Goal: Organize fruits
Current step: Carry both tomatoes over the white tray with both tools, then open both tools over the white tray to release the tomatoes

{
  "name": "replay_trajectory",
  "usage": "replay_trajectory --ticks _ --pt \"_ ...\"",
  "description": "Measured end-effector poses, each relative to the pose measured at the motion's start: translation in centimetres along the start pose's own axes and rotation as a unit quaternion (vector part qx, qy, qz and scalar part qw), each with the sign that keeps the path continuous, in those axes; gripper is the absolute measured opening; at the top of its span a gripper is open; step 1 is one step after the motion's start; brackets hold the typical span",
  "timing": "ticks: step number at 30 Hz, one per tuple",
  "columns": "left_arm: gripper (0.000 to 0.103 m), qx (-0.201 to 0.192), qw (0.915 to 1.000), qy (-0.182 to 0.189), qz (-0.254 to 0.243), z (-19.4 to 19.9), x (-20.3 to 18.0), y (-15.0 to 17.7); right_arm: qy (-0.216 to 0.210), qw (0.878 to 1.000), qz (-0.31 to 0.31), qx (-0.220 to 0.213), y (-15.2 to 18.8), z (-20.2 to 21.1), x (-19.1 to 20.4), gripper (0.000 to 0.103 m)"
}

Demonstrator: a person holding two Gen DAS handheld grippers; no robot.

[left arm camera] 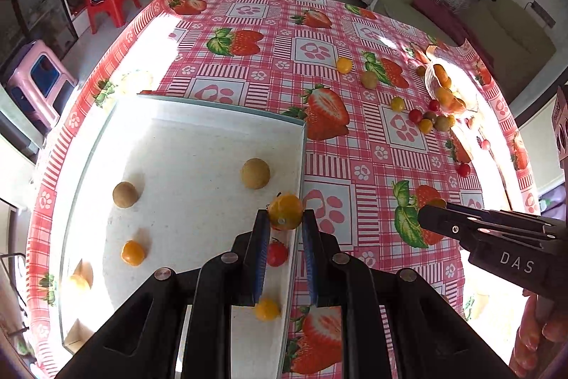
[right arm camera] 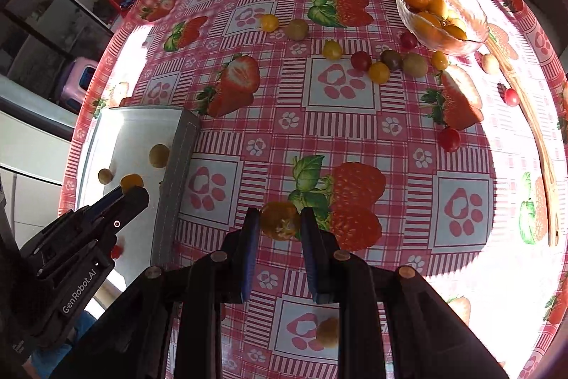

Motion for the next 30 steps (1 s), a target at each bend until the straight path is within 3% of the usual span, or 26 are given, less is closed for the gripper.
replay_trajectory --ticks 8,17,30 --pt "0.02 0.0 0.9978 -0.037 0.055 1.5 6.8 1.9 -0.021 0.998 0.062 0.017 -0.5 -1.9 6.8 0.026" --pt "0.02 0.009 0.9932 -0.068 0.094 1.9 11.9 4.4 -0.038 0.992 0.116 0.04 -0.4 -4.5 13.1 0.026" --pt "0.02 0.036 0.9905 -0.088 0.1 -0.1 13.9 6.8 -0.024 0.986 0.153 0.068 0.1 -7.4 15.8 0.026"
Point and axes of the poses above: each gripper's, at about its wrist camera, not at the fingertips, and z roughly against the way its jaws point, x to its left, y to its underside, the point moved 4 cm from there along -z, roughly the way its jaws point
